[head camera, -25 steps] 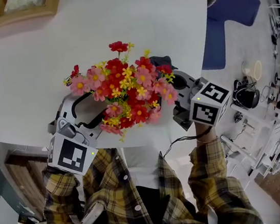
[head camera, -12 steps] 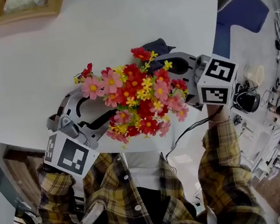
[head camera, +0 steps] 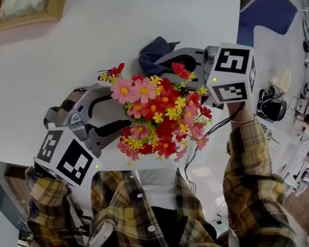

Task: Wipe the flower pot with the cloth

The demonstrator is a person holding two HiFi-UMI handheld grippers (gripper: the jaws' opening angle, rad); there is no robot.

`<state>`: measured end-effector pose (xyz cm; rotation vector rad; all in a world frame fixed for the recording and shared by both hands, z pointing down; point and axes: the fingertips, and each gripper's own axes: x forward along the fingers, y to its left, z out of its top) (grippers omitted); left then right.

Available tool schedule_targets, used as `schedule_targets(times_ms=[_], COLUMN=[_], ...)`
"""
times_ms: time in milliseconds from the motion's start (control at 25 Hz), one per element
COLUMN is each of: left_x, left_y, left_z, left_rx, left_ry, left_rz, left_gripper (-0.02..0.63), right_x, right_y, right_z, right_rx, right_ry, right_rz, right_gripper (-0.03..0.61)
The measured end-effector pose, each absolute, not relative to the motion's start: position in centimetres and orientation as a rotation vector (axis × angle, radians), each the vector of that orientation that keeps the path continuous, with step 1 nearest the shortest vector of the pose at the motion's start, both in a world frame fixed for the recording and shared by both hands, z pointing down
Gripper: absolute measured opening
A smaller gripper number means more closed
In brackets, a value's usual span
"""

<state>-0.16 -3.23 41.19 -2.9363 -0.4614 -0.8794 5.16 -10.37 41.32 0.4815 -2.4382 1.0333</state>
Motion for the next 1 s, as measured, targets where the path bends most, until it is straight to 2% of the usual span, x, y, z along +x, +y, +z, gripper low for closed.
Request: schedule_targets(times_ms=[240,800,1000], left_x=[0.1,-3.7,-3.7], left_y=[-3.4,0.4,3.8], left_z=[41.3,42.4,40.1], left_rx=[-2.921,-3.203,-3.358], left_ry=[-0.511,-0.014,0.165], left_rz=[-0.868,-0.883,-0.805], left_gripper=[0.282,0.282,0.284], right_x=[5.0,8.9,8.8], right_y=[-10.9,-7.7,-3.2], right_z=[41.5,42.5,41.2], right_rx=[0.552,1.085,1.31], right_ry=[-2.445,-2.349,-2.279], right_rz=[1.067,1.165,1.214], right_gripper=[0.011,0.011,0.011])
